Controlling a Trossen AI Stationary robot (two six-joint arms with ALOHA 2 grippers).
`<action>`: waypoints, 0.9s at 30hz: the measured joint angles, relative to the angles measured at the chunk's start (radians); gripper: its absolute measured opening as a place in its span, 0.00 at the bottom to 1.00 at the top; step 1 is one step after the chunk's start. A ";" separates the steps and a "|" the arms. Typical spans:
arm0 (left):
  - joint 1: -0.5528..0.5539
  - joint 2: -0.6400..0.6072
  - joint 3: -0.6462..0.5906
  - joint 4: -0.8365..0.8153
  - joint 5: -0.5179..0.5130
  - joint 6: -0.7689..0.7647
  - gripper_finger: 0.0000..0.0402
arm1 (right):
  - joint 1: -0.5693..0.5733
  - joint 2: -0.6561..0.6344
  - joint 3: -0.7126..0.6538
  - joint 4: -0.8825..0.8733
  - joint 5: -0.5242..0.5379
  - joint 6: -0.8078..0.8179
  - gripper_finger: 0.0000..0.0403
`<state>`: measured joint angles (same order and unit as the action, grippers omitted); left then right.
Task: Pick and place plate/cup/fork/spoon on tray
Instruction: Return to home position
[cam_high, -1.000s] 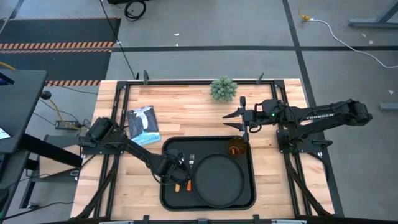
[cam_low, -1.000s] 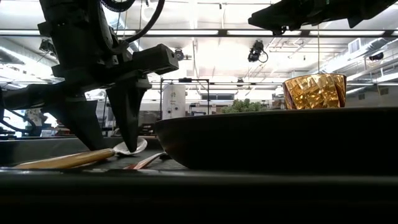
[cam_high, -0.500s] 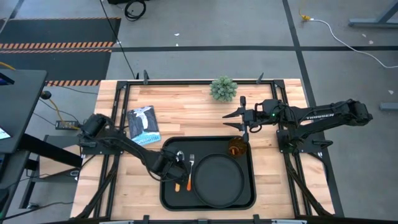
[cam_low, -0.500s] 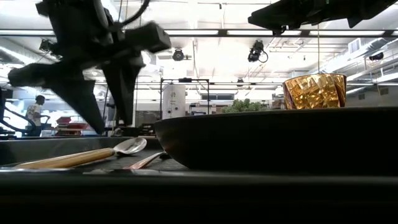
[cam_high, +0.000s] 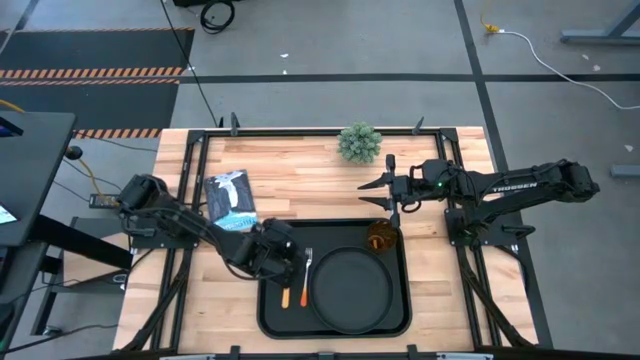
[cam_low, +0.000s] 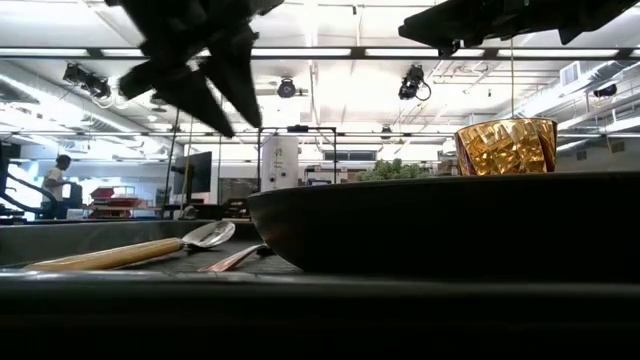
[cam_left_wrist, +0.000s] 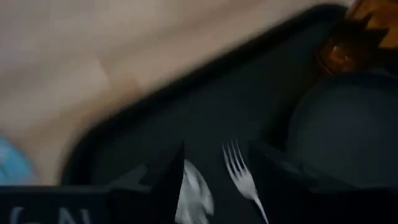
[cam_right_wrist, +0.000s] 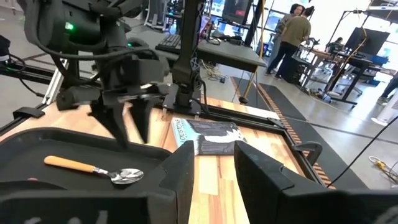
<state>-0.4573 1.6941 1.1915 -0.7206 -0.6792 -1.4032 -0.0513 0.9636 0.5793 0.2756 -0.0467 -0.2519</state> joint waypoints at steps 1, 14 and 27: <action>0.003 0.000 0.000 0.003 -0.045 0.060 0.47 | 0.000 0.000 0.000 0.000 0.000 0.006 0.30; 0.086 0.000 0.000 0.080 -0.412 0.778 0.47 | -0.004 0.000 0.000 0.152 -0.007 0.017 0.30; 0.117 0.000 0.000 0.125 -0.421 1.264 0.39 | 0.056 0.000 0.000 0.156 0.110 0.131 0.30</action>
<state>-0.3406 1.6942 1.1915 -0.5961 -1.1003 -0.1391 0.0043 0.9638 0.5793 0.4318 0.0637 -0.1206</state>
